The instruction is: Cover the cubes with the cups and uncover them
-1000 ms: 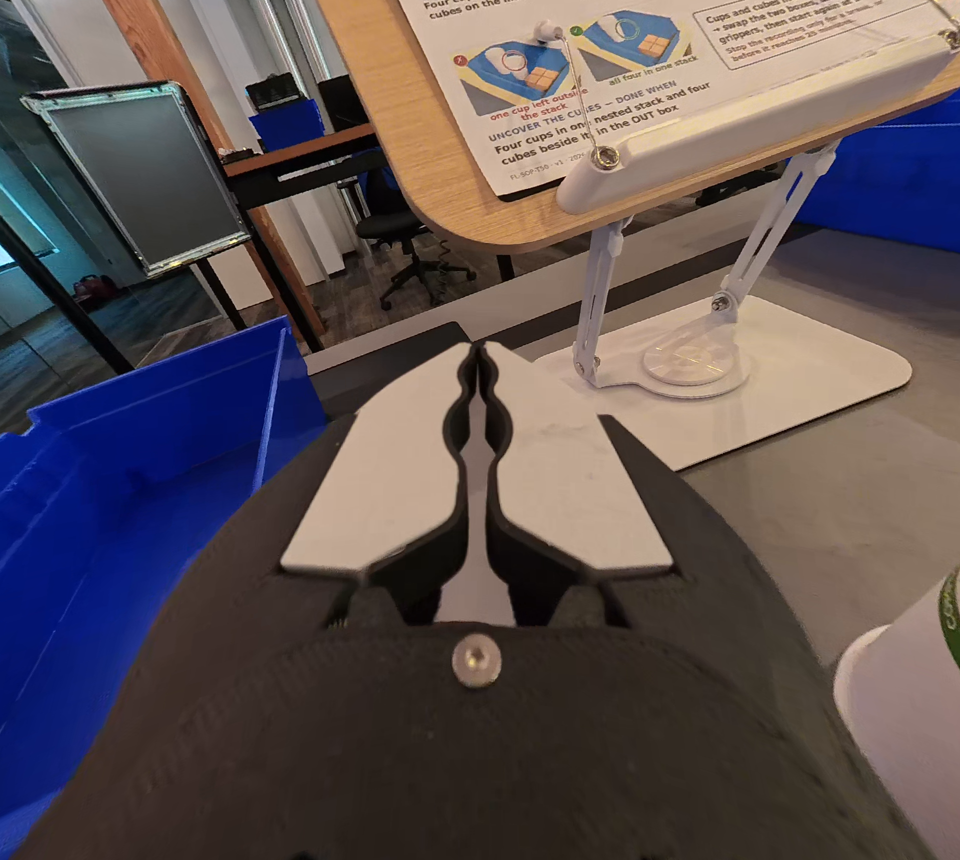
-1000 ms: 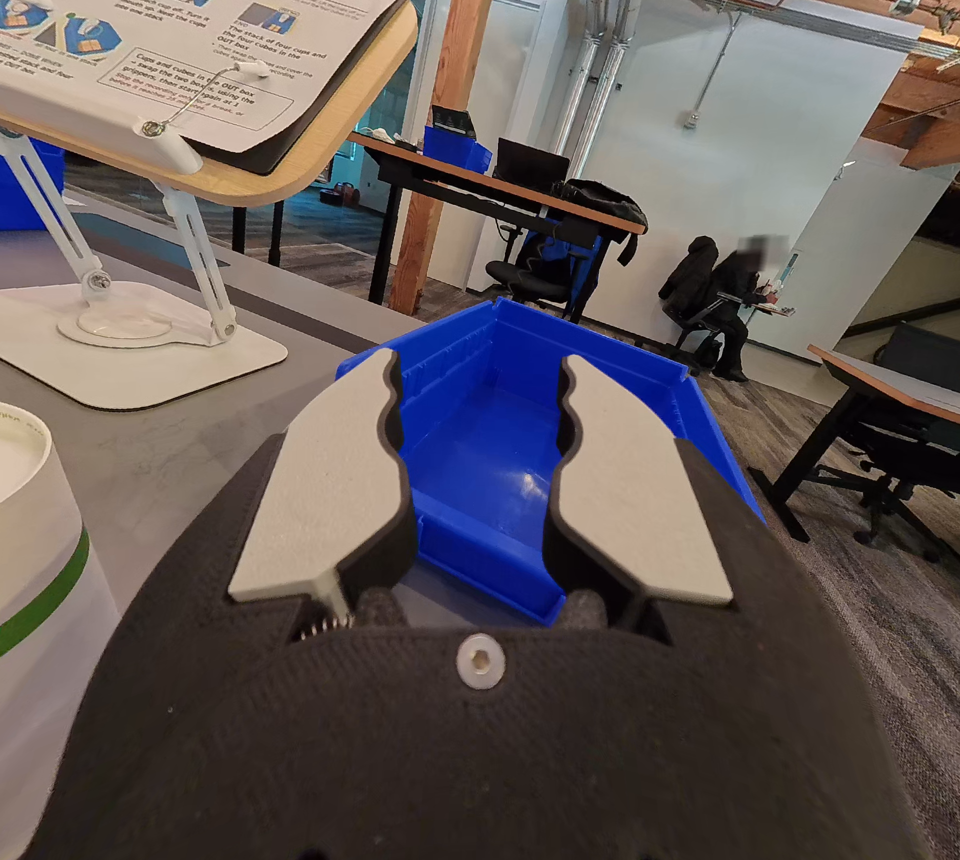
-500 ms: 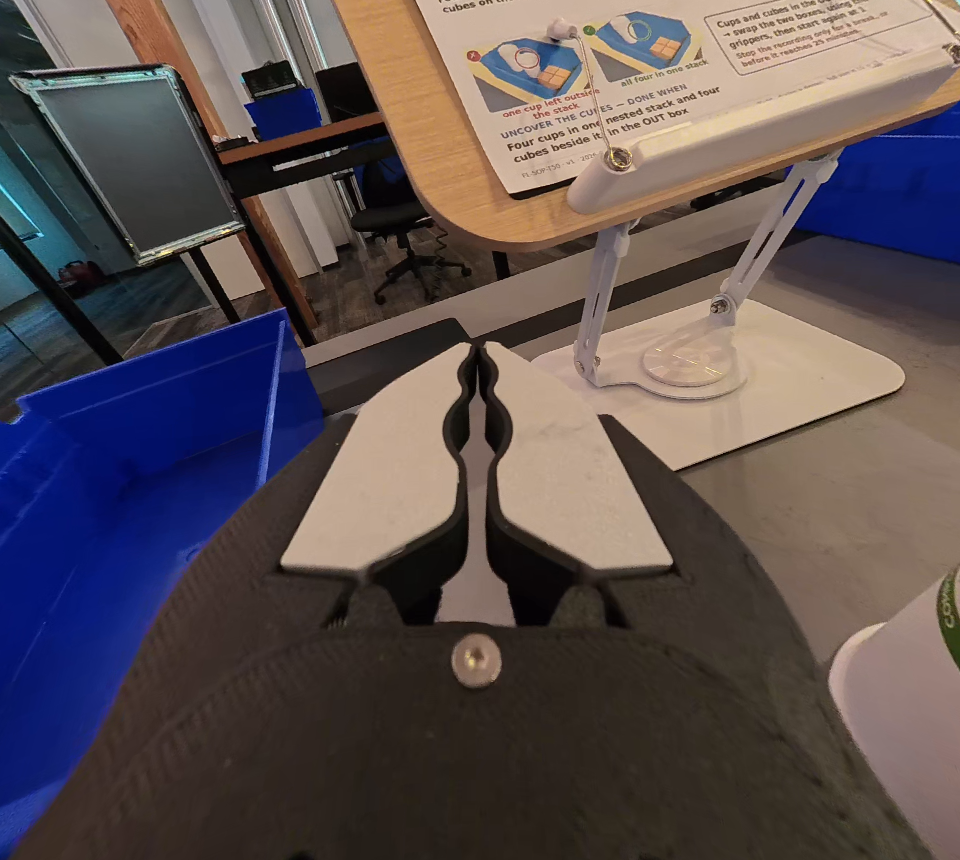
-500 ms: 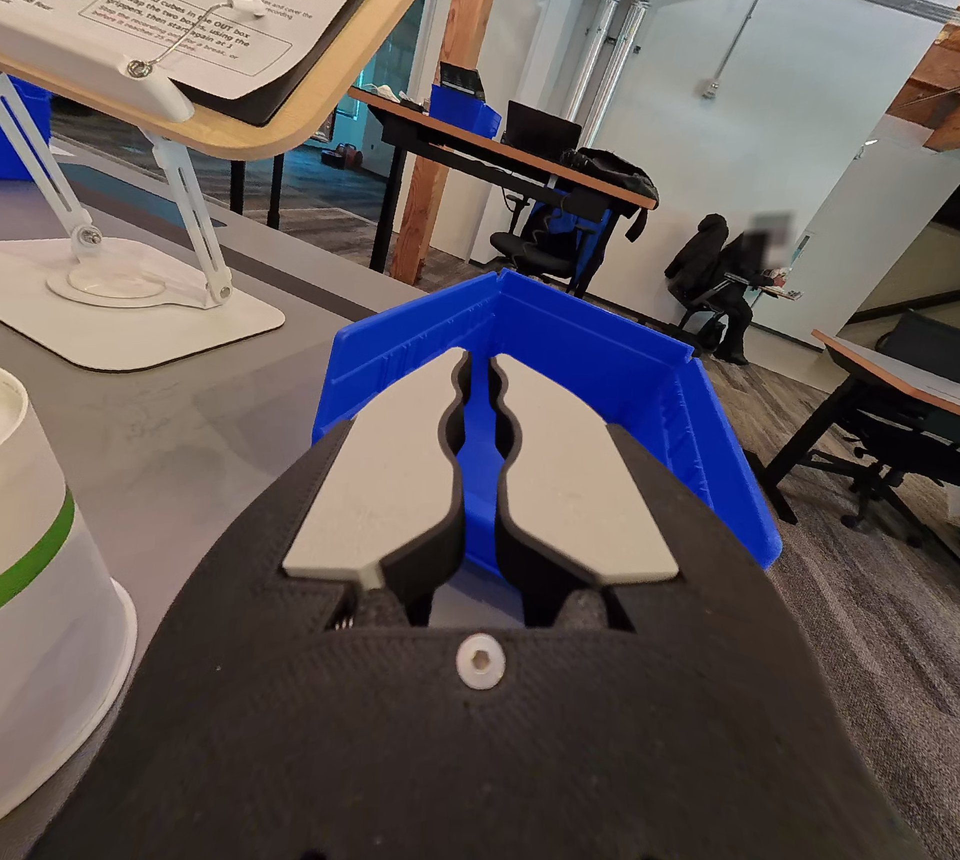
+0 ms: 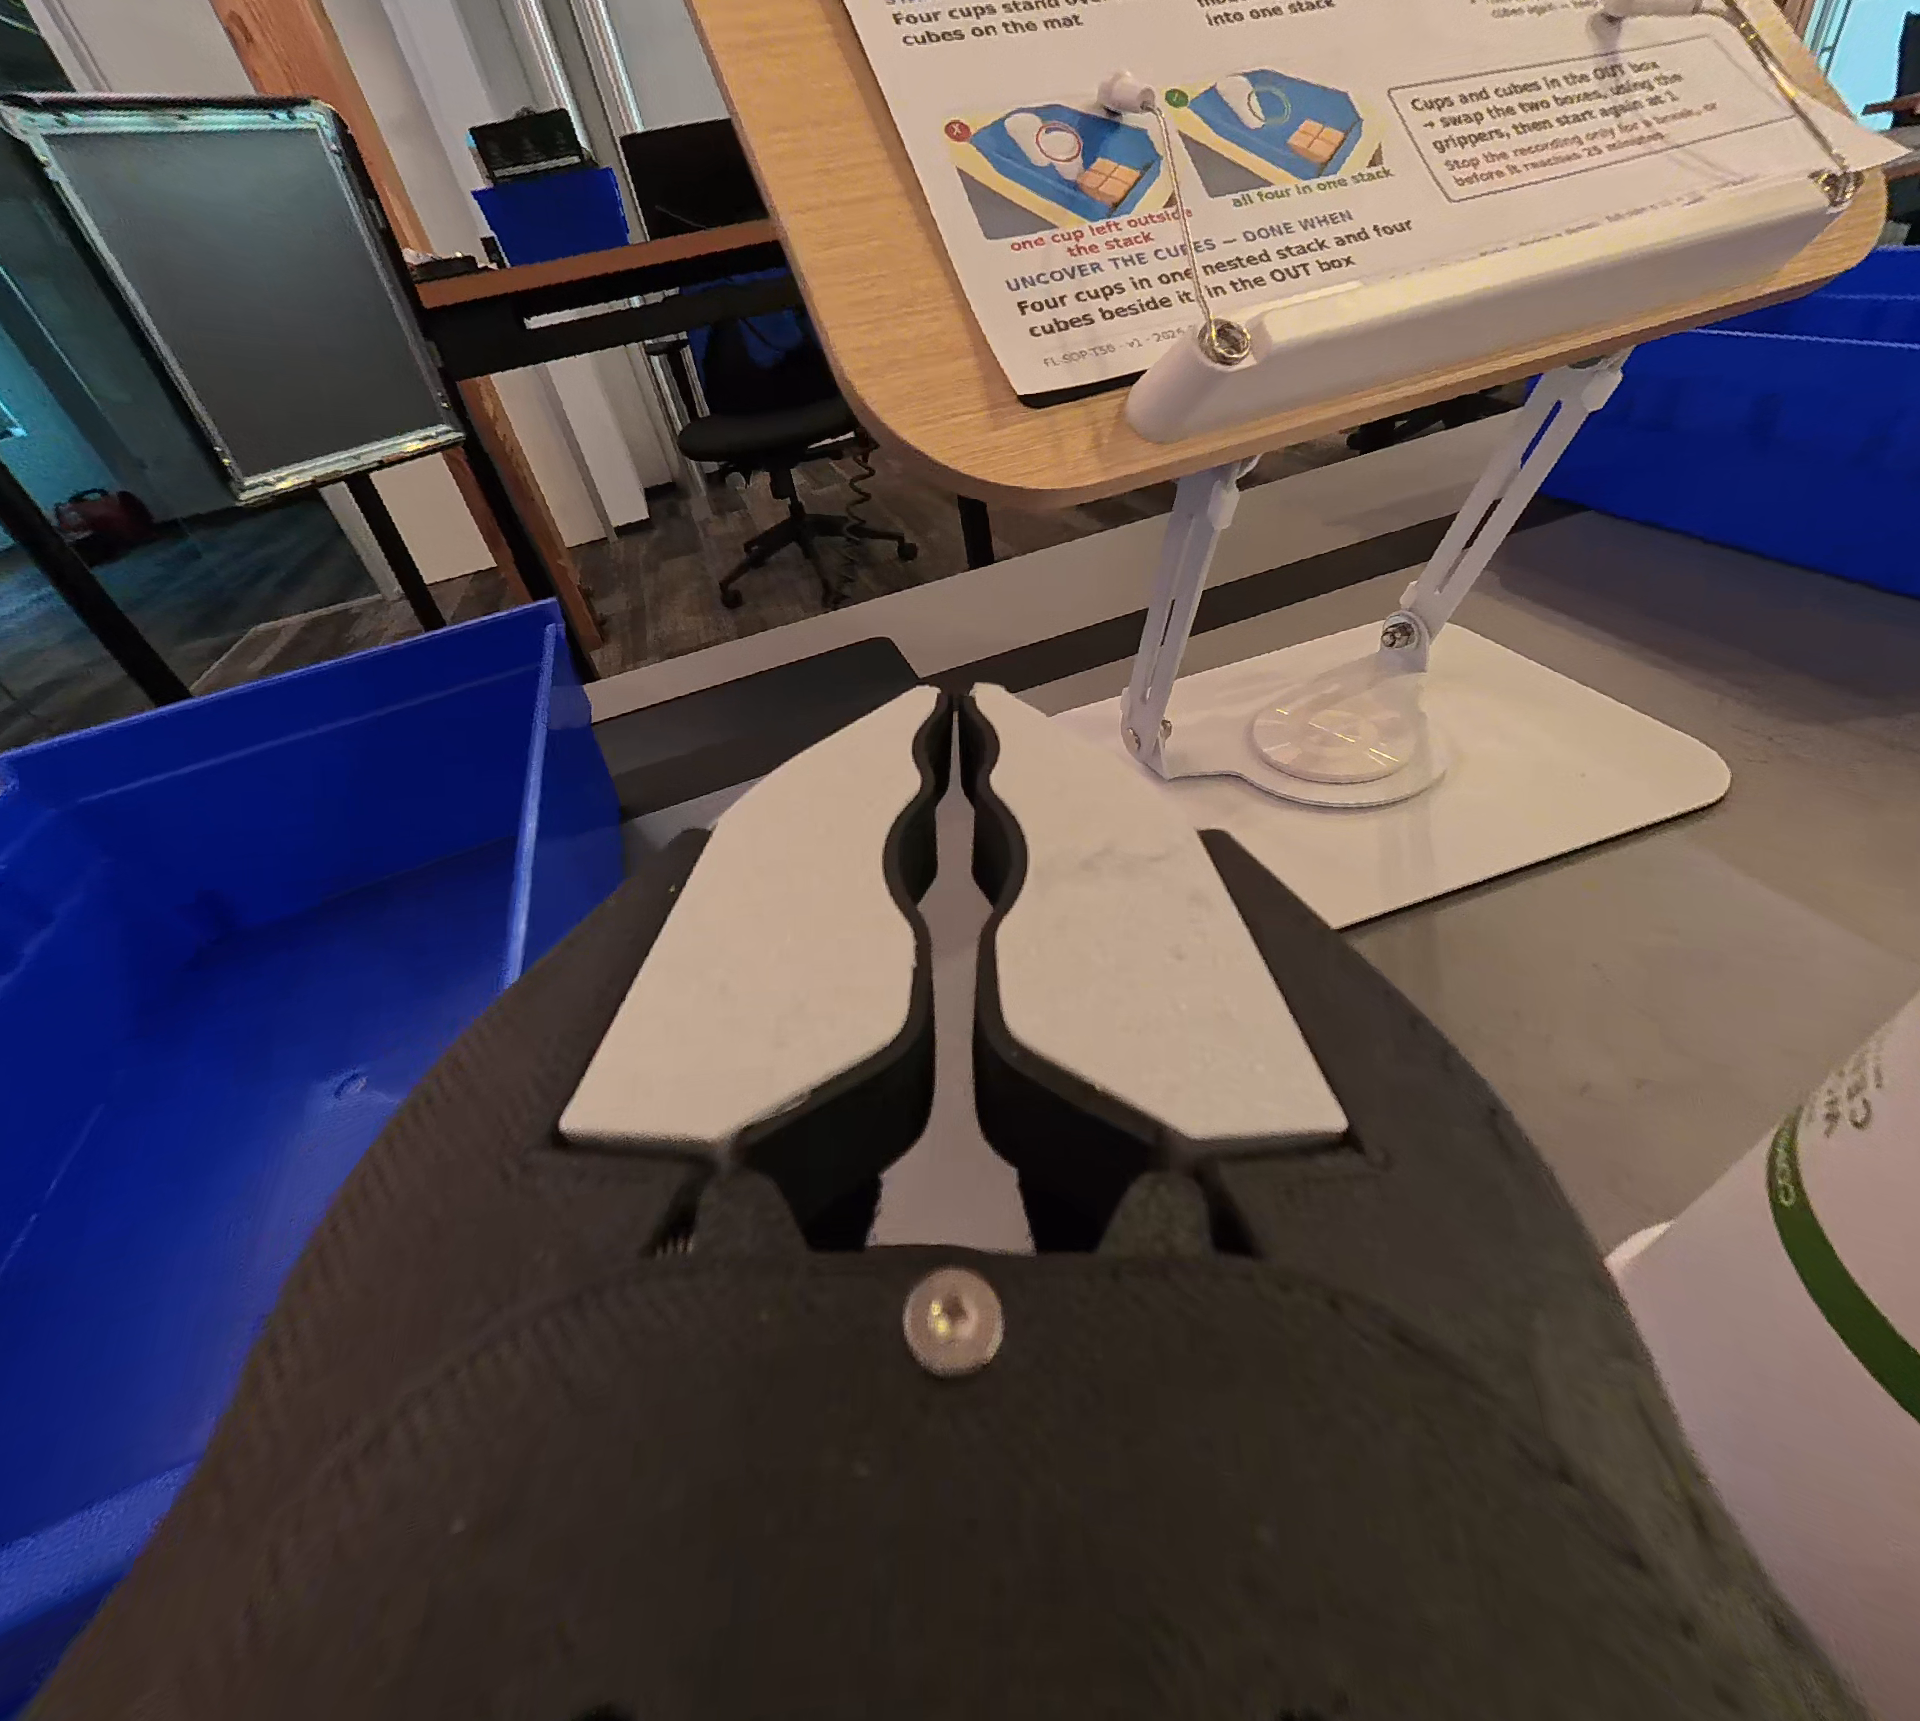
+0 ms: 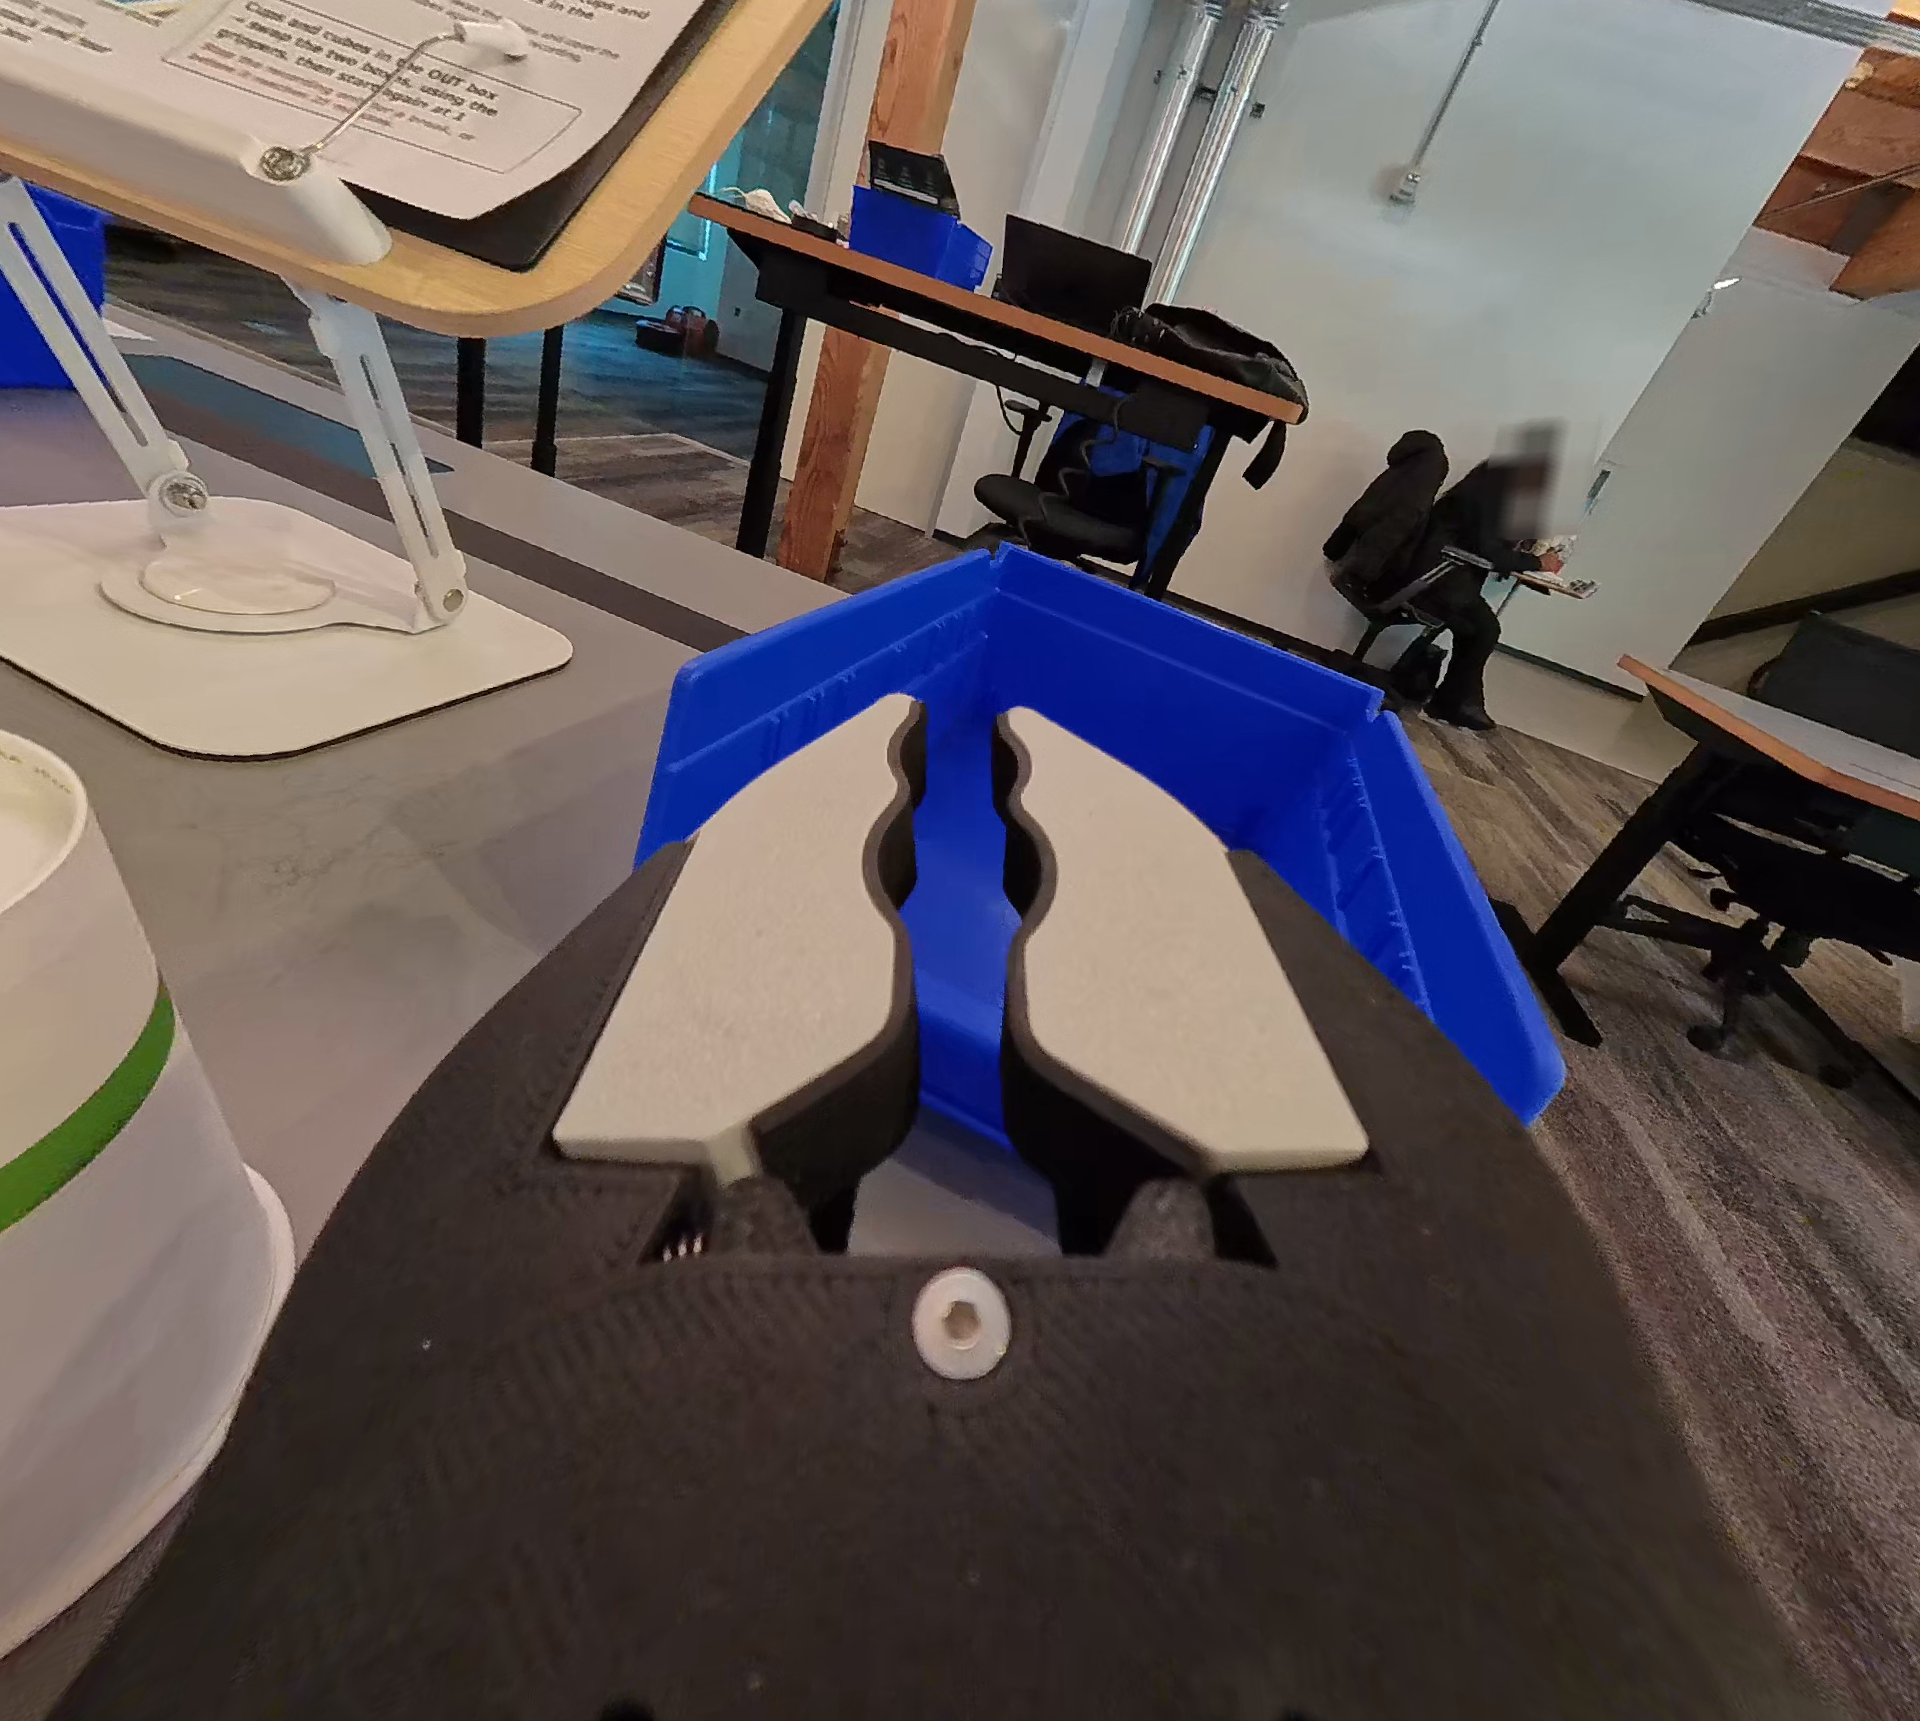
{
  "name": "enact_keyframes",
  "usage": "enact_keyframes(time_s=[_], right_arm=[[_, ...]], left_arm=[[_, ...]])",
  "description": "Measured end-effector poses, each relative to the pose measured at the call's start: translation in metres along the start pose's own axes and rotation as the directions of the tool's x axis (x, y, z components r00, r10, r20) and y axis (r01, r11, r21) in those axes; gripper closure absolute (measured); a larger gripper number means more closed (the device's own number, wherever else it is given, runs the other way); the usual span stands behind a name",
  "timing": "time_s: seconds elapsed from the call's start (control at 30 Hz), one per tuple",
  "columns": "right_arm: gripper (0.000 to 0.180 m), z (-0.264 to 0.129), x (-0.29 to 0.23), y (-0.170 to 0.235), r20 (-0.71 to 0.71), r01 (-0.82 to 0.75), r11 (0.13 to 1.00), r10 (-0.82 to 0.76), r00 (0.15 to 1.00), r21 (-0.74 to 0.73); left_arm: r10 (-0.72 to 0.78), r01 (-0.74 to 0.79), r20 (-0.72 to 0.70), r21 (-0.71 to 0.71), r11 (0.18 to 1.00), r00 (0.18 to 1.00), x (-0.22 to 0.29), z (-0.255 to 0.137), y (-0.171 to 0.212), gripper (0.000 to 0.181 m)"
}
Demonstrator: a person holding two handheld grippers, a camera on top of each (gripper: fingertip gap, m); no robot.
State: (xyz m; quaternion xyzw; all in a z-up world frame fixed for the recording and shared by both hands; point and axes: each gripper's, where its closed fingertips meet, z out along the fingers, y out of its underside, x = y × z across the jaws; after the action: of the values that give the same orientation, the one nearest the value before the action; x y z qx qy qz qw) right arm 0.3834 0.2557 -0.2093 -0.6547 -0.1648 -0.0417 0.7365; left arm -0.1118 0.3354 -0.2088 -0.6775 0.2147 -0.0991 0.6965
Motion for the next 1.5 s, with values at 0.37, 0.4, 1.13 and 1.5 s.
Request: enact_keyframes(time_s=[0.37,0.4,1.13,1.5], right_arm=[[0.166,-0.019,-0.004,-0.007,-0.008,-0.064,0.998,0.064,0.998,0.022],[0.166,-0.021,-0.004,-0.007,-0.01,-0.071,0.997,0.071,0.997,0.023],[0.167,-0.067,-0.041,-0.069,0.164,-0.05,0.999,0.048,0.985,0.004],[0.163,-0.072,-0.059,-0.079,0.244,0.016,0.999,-0.008,0.97,-0.032]], left_arm=[[-0.06,0.06,-0.008,0.024,0.998,0.998,-0.006,-0.015,-0.005,0.181],[-0.066,0.066,-0.012,0.026,0.997,0.998,-0.006,-0.016,-0.005,0.181],[-0.102,0.102,-0.017,0.039,0.994,0.995,-0.016,-0.023,-0.007,0.181],[-0.102,0.103,-0.052,0.027,0.994,0.993,0.003,-0.027,-0.007,0.181]])
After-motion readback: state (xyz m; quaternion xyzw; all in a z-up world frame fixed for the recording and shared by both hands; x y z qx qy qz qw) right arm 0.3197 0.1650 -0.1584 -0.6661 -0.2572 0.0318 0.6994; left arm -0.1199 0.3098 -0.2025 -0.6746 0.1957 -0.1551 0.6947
